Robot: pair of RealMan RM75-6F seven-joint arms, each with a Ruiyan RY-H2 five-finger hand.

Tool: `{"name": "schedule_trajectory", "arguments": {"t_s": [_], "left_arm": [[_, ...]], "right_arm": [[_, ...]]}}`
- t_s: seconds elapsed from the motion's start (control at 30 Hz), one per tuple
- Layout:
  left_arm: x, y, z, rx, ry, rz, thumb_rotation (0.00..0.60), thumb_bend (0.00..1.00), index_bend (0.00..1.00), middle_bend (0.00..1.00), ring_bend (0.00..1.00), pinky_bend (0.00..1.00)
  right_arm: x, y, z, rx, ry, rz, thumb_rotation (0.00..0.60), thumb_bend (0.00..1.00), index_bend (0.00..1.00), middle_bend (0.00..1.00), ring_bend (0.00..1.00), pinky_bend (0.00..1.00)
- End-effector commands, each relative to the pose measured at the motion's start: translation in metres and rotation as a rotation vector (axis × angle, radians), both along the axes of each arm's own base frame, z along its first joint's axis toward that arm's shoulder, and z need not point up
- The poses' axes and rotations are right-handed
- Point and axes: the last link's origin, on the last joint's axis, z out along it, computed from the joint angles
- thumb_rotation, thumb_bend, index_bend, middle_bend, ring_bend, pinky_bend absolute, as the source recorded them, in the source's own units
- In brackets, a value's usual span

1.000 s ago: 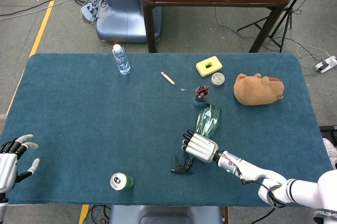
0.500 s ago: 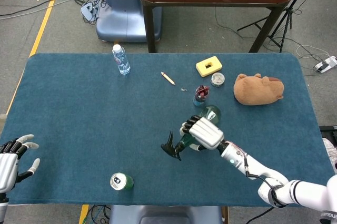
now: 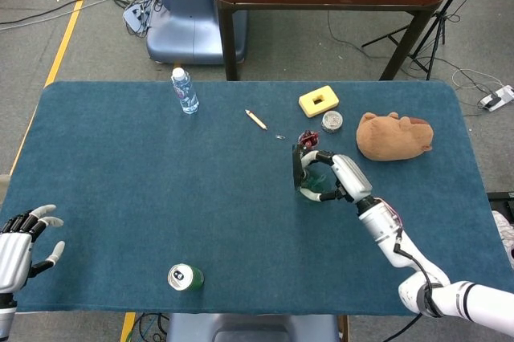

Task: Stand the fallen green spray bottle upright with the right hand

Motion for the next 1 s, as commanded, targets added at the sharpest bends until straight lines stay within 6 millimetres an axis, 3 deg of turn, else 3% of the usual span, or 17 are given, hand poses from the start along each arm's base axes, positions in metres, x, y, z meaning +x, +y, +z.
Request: {"name": "schedule_trajectory", "arguments": {"t_s": [0.03, 0.2, 0.43, 1.0], "left_arm": [[0.0, 0.0, 0.001, 0.003, 0.0, 0.003, 0.6, 0.33, 0.41, 0.25, 0.24, 0.23], [-0.001, 0.0, 0.001, 0.001, 0.001, 0.005, 0.6, 0.33, 0.41, 0.25, 0.24, 0.23], [-0.002, -0.001, 0.0, 0.002, -0.001, 0.013, 0.6, 0.33, 0.41, 0.25, 0.24, 0.23], [-0.005, -0.001, 0.0, 0.004, -0.004, 0.02, 0.6, 0.33, 0.41, 0.25, 0.24, 0.23]], "right_arm": [[-0.004, -0.004, 0.0, 0.106, -0.201, -0.149, 0.6, 0.38, 0.77, 0.52, 0.34, 0.32], [-0.005, -0.009, -0.004, 0.186, -0.329, -0.223, 0.6, 0.38, 0.77, 0.51, 0.34, 0.32], [-0.002, -0.013, -0.009, 0.221, -0.351, -0.211, 0.6, 0.38, 0.77, 0.47, 0.3, 0.29], [0.01, -0.012, -0.016, 0.228, -0.178, -0.054, 0.6, 0.38, 0.74, 0.43, 0.27, 0.24]]}}
